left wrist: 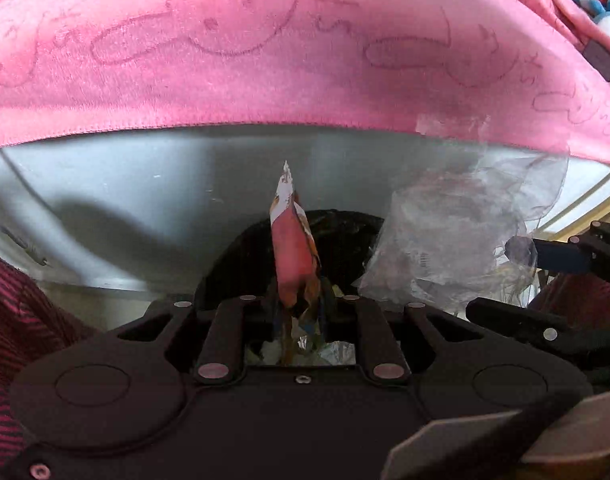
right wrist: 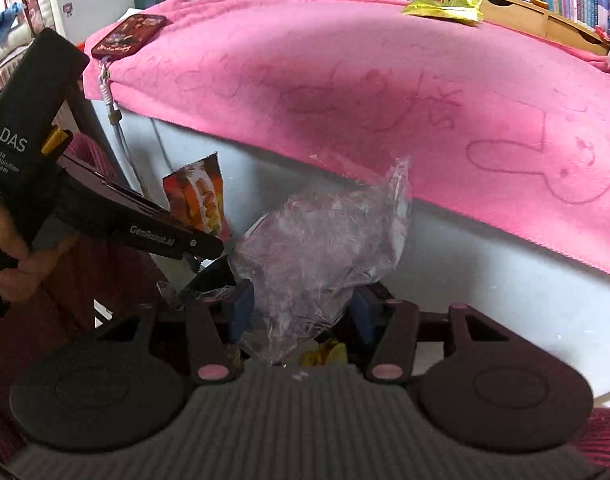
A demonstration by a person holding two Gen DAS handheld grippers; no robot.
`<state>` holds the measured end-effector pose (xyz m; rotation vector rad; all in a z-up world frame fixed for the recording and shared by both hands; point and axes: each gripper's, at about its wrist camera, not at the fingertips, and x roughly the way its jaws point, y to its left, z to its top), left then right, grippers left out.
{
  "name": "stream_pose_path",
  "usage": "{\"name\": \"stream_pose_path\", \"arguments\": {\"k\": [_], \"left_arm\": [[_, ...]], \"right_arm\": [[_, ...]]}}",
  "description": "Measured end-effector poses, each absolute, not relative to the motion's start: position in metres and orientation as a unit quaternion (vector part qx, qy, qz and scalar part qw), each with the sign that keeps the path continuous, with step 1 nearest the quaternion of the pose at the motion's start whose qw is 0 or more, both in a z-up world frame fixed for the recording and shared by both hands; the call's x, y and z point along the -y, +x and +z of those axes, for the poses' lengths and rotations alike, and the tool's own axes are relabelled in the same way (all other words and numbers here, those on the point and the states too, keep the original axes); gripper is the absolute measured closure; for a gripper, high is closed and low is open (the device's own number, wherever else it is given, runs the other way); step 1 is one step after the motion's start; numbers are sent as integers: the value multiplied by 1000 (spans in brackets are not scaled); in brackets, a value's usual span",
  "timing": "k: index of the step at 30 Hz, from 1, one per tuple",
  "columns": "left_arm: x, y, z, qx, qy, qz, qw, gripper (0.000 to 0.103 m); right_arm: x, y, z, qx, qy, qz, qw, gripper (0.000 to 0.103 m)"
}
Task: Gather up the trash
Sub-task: 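Open both grippers to drop the snack wrapper and plastic bag into the bin, then move both open grippers back over the towel toward the gold foil bag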
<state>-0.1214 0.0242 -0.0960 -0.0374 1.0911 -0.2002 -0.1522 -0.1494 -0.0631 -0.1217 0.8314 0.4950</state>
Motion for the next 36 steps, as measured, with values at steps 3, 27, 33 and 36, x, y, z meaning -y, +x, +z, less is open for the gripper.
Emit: {"name": "stream_pose_path", "arguments": {"k": [3, 27, 33, 36], "left_arm": [[-20, -120, -97, -519, -13, -94, 849, 88], [-8, -113, -90, -515, -4, -89, 852, 55], [-7, -114, -69, -497, 3, -91, 863, 50], [-12, -113, -47, -474, -8, -100, 875, 45]], "right_arm": [[148, -150, -64, -401, -57, 240, 882, 42], [152, -146, -68, -402, -40, 239, 883, 20], [159, -146, -56, -387, -32, 244, 889, 20], [168, -144, -39, -365, -24, 247, 897, 20]]}}
